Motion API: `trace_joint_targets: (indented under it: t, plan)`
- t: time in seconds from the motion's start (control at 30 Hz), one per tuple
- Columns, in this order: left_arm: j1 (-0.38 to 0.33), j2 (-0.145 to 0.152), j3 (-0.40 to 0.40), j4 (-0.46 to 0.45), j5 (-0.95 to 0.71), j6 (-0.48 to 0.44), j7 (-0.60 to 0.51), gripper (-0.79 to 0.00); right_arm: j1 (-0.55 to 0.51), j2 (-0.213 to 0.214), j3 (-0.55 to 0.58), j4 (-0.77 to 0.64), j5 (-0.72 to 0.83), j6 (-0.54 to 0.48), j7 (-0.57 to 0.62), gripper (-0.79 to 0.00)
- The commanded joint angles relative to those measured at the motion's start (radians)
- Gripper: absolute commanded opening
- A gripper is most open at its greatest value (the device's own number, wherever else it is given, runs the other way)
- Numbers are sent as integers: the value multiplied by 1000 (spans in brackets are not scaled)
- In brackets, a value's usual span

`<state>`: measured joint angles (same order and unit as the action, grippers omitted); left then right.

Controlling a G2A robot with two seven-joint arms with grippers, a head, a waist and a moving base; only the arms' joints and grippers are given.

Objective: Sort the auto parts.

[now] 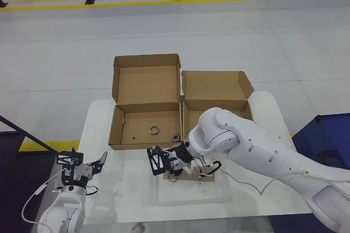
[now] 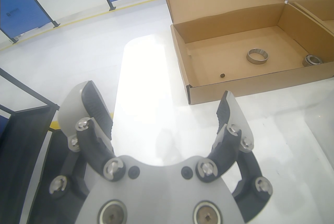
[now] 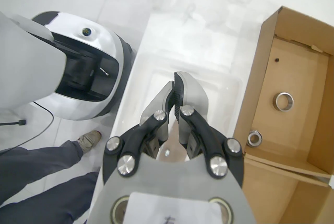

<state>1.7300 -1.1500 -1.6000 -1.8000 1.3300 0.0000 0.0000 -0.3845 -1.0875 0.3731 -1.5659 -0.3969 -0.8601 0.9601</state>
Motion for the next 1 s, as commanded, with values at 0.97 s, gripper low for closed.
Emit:
trace_joint_targets:
  t: [0.97]
  plan:
    - [0, 0, 0, 0, 0, 0, 0, 0, 89, -34, -160, 112, -156, -49, -62, -785]
